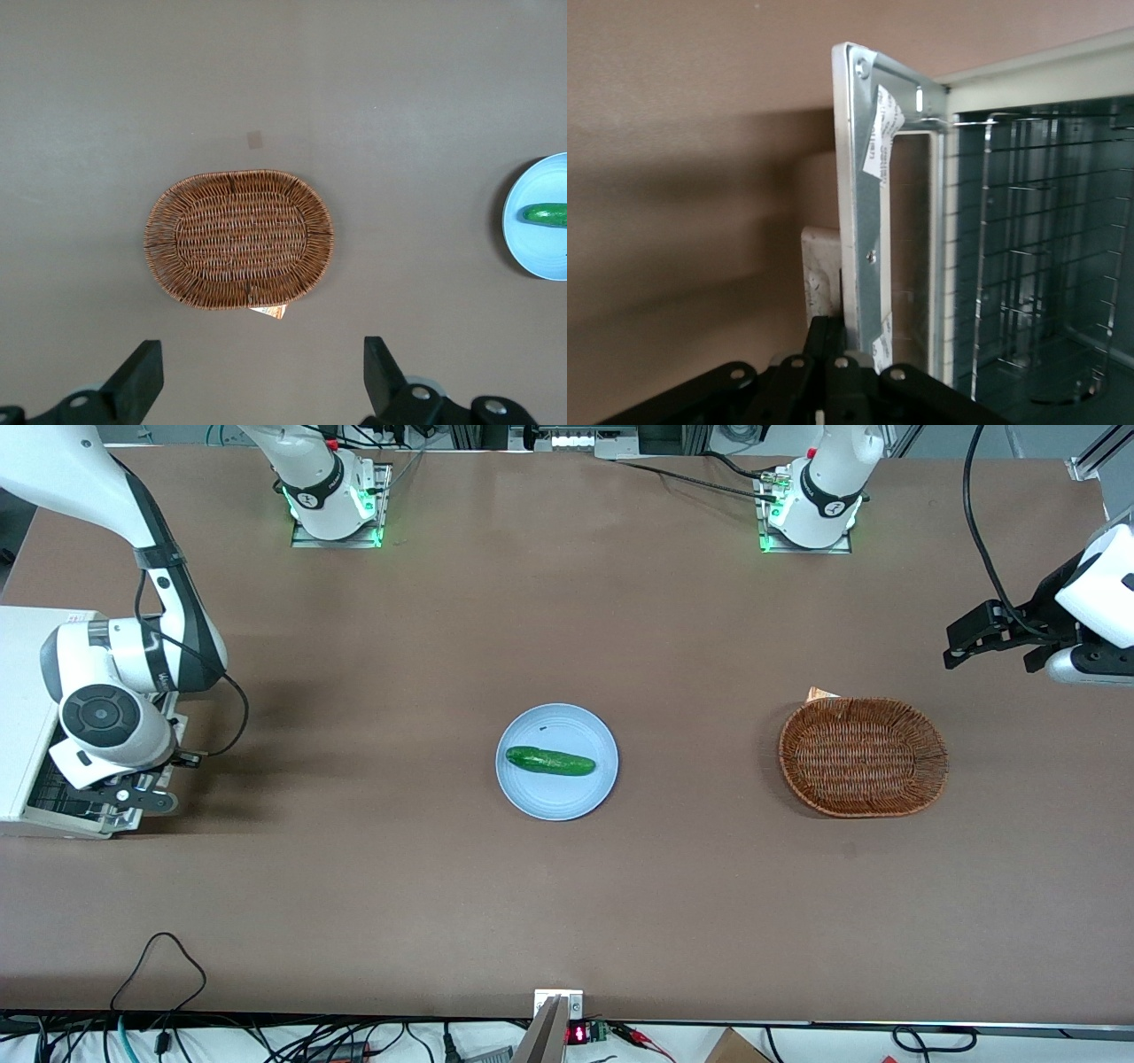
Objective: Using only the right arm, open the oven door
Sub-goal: 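Pull the oven door down and outward with the right gripper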
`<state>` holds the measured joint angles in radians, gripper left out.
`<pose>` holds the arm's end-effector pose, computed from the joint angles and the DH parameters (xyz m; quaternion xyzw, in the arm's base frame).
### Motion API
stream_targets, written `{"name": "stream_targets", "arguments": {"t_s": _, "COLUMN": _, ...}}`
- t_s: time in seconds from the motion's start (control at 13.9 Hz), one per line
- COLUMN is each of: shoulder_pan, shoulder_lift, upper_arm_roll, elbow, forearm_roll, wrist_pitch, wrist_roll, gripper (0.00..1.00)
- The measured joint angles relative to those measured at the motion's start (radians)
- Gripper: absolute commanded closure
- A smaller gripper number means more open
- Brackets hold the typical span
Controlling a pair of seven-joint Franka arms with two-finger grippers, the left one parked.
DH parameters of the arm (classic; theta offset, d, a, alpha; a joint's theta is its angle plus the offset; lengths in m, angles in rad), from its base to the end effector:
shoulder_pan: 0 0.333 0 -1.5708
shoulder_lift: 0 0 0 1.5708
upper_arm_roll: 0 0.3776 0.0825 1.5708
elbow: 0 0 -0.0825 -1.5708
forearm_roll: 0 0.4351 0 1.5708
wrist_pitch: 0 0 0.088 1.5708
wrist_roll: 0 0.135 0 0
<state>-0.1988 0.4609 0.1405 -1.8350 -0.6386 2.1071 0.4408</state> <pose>0.6882 -0.0888 0.2693 0.9692 -0.0609 -0.0394 0.2355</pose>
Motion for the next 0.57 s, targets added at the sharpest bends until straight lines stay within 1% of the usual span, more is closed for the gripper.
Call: {"name": "stream_targets", "arguments": {"t_s": 0.57, "shoulder_pan": 0.002, "shoulder_lift": 0.076, "upper_arm_roll": 0.006, "elbow": -0.008, "forearm_roll": 0.009, "wrist_pitch": 0.082, "wrist_roll": 0.016, "gripper": 1.0}}
